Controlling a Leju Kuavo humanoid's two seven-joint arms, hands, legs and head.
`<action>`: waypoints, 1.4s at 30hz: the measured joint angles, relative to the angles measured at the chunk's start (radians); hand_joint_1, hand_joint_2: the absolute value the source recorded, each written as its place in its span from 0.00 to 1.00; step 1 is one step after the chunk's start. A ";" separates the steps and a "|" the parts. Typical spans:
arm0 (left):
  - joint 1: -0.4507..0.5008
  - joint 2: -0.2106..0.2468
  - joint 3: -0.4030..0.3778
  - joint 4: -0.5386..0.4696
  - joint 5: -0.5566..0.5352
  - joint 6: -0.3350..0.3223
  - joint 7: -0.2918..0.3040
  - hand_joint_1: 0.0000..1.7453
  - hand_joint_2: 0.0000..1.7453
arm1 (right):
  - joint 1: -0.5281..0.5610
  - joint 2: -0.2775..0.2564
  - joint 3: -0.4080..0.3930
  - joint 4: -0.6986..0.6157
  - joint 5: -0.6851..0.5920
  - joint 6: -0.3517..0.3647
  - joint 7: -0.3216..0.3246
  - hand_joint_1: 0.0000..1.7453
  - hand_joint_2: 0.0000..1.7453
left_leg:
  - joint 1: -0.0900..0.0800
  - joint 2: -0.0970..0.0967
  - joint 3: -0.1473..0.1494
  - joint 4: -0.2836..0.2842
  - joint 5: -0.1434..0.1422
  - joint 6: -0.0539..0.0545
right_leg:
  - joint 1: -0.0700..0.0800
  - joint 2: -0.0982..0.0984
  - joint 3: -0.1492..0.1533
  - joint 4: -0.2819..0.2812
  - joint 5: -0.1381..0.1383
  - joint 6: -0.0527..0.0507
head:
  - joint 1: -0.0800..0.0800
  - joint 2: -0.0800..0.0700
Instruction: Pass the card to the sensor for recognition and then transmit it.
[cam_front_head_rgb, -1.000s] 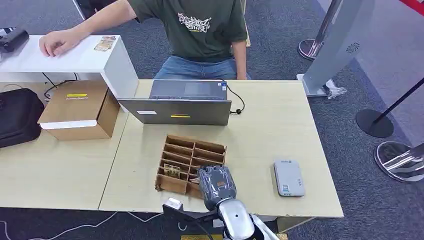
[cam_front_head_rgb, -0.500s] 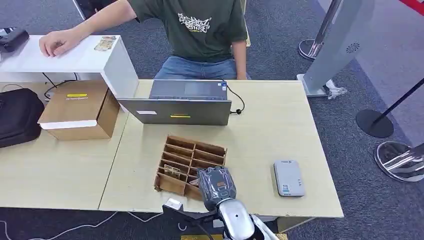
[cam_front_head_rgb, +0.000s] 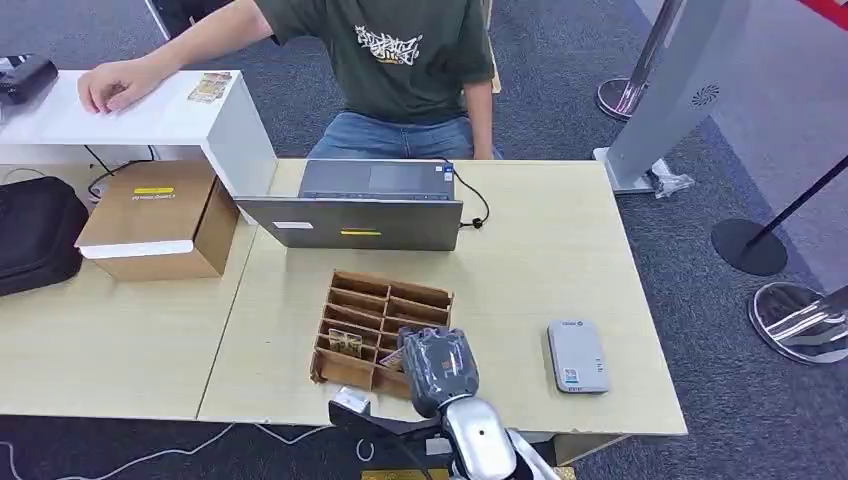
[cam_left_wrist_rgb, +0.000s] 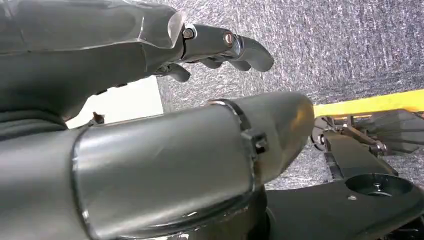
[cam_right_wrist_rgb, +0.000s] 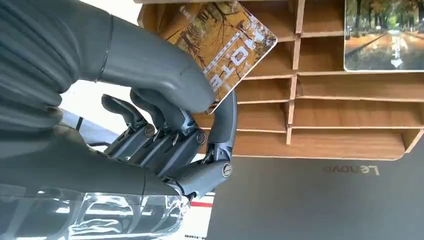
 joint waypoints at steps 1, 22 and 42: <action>0.000 0.000 0.000 0.000 0.000 0.000 0.000 0.00 0.00 | 0.001 0.000 -0.001 0.000 0.000 -0.005 -0.001 1.00 1.00 | 0.000 0.000 0.000 0.000 0.000 0.000 | 0.000 0.000 0.000 0.000 0.000 0.000 | 0.000 0.000; 0.014 -0.004 -0.006 0.000 -0.003 0.004 -0.020 0.00 0.00 | 0.074 0.017 -0.152 -0.200 -0.035 -0.292 -0.090 1.00 1.00 | 0.000 0.000 0.000 0.000 0.000 0.000 | 0.000 0.000 0.000 0.000 0.000 0.000 | 0.000 0.000; 0.016 -0.008 -0.054 0.000 -0.058 0.015 -0.020 0.00 0.00 | 0.166 0.112 -0.388 -0.333 -0.351 -0.677 -0.522 1.00 1.00 | 0.000 0.000 0.000 0.000 0.000 0.000 | 0.000 0.000 0.000 0.000 0.000 0.000 | 0.000 0.000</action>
